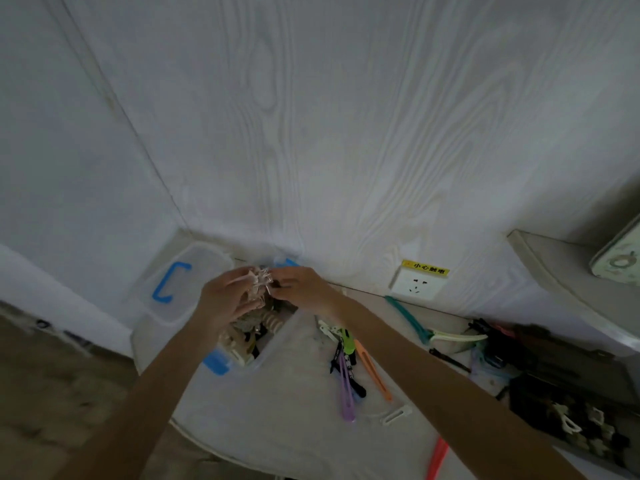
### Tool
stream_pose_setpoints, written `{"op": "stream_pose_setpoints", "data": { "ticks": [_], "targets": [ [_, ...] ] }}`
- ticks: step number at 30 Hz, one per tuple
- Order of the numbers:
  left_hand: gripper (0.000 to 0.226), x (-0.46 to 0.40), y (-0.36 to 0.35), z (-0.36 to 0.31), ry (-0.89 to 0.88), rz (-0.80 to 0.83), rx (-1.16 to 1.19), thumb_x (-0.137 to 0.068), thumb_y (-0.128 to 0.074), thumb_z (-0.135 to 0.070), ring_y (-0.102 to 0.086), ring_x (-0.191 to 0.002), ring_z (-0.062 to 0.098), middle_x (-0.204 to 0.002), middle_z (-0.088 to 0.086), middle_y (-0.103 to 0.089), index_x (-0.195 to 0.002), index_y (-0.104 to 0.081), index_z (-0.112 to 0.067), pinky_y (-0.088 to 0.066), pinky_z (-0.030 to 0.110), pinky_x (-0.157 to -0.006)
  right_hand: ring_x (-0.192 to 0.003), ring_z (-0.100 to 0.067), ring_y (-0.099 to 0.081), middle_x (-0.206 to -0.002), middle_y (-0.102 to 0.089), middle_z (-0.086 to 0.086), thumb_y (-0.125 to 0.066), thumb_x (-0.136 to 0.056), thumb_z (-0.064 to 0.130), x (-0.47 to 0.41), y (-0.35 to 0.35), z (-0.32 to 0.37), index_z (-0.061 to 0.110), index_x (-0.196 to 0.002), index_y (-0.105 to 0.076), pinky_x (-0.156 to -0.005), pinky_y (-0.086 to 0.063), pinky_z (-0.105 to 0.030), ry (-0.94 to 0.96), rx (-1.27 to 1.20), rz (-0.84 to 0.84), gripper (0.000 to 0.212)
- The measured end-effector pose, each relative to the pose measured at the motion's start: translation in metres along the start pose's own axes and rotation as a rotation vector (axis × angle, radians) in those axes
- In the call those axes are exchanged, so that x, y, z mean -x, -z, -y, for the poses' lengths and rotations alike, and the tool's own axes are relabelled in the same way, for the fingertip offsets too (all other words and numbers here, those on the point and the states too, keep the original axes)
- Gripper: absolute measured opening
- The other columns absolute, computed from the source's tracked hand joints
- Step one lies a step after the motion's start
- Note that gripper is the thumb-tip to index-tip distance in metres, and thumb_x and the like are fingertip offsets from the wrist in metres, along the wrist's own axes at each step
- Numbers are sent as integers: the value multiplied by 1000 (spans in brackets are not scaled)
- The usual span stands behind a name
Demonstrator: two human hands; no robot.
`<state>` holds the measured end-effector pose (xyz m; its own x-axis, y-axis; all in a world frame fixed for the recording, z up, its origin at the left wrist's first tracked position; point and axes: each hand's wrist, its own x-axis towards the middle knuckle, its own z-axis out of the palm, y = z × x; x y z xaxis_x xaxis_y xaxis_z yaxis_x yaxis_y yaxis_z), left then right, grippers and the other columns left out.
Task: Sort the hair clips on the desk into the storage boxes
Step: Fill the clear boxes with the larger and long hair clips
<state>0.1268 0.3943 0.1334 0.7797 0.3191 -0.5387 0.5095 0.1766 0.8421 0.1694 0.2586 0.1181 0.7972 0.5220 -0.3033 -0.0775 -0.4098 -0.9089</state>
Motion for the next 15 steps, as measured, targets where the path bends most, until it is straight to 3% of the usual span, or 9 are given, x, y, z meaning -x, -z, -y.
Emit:
{"op": "stream_pose_setpoints", "data": {
  "ticks": [3,5,7,11,15],
  "targets": [
    [30,-5,16,4,-36,-26,60,-89,-54,4,-62,-75,18,-87,12,-62,-118,-58,-1,-59,25,-69,-119,-26,-54,-132,-55,-12,-45,-90,1,-6,1,-4,10,-125,-56,-99,-44,-32,-12,200,-65,38],
    [30,-13,16,11,-31,-43,-8,-88,-55,4,-60,-73,18,-87,12,-61,-118,-59,0,-59,25,-70,-109,-22,-57,-131,-57,-11,-42,-90,2,-7,12,-13,8,-120,-60,-87,-47,-25,0,295,-160,36],
    [31,-21,15,19,-33,-12,-105,-88,-56,2,-60,-76,18,-98,15,-61,-119,-59,-1,-53,32,-82,-102,-17,-57,-130,-57,-8,-40,-91,2,-5,25,-23,9,-117,-62,-79,-45,-18,-19,360,-204,34],
    [33,-30,15,32,-79,179,-395,-90,-59,-13,-61,-105,22,-119,9,-62,-122,-57,-19,-50,33,-91,-124,-22,-49,-137,-52,-5,-39,-94,5,4,43,-37,14,-128,-53,-106,-37,-30,-92,472,-212,38],
    [32,-22,18,46,-62,480,-675,-93,-54,-14,-57,-108,14,-120,4,-61,-125,-56,-16,-47,17,-84,-107,-23,-57,-130,-53,-11,-39,-97,16,9,32,-39,16,-135,-42,-93,-45,-33,-143,391,-54,37]
  ]
}}
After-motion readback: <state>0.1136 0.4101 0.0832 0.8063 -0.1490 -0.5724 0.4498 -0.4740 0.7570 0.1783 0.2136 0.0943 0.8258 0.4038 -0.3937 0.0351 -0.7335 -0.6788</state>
